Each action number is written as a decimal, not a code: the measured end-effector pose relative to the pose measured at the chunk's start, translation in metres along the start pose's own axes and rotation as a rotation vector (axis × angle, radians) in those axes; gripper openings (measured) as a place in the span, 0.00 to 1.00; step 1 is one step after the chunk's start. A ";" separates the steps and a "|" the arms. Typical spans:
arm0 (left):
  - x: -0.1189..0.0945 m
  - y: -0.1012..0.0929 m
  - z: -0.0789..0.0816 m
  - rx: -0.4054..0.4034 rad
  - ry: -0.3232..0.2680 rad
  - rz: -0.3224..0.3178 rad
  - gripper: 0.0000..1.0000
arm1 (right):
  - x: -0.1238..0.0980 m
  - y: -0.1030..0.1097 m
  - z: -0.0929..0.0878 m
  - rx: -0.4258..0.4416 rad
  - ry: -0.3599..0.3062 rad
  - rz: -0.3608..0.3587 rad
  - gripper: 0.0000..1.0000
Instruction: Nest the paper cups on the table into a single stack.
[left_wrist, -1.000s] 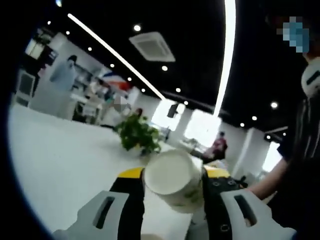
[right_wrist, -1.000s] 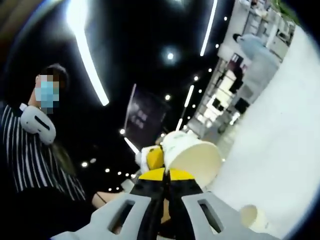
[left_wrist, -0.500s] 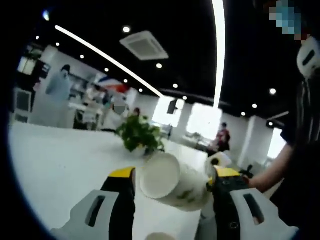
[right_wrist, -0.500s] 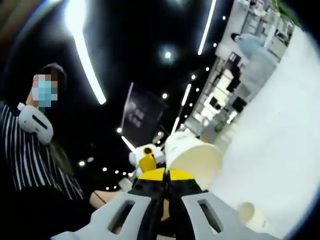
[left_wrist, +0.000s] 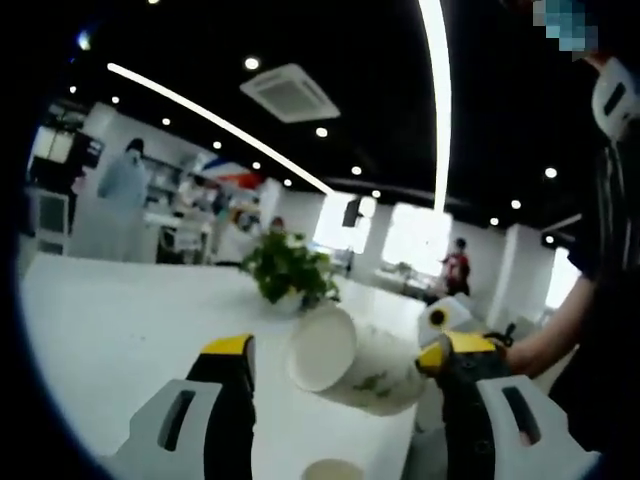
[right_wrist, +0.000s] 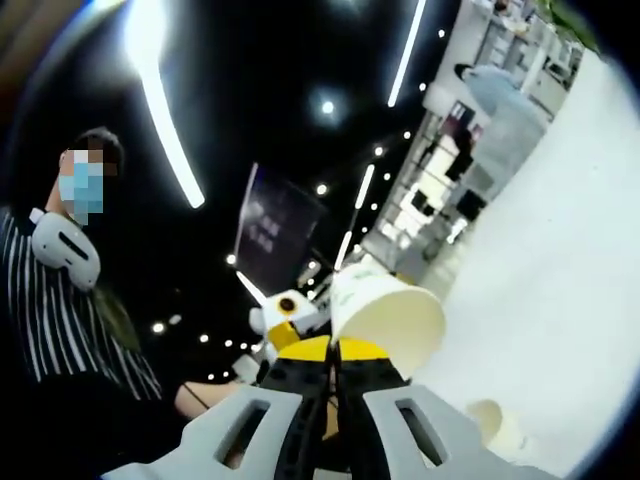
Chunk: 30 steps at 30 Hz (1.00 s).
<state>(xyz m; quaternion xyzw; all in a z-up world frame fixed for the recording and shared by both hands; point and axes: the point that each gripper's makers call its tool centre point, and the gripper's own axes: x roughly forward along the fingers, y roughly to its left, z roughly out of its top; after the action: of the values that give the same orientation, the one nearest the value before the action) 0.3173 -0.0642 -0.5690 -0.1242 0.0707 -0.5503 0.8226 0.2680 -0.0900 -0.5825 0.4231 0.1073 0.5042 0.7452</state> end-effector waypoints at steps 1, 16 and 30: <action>-0.001 0.001 0.000 0.005 0.000 0.006 0.76 | 0.000 -0.001 0.000 0.000 0.000 -0.004 0.00; -0.012 0.014 -0.006 0.063 0.017 0.076 0.90 | -0.001 -0.007 0.000 0.011 0.001 -0.026 0.00; -0.016 0.027 -0.007 0.101 0.012 0.124 0.97 | -0.005 -0.012 0.003 0.021 0.001 -0.042 0.00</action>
<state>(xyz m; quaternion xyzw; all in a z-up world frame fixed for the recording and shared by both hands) 0.3337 -0.0401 -0.5833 -0.0747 0.0553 -0.5021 0.8598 0.2751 -0.0970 -0.5907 0.4283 0.1218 0.4876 0.7510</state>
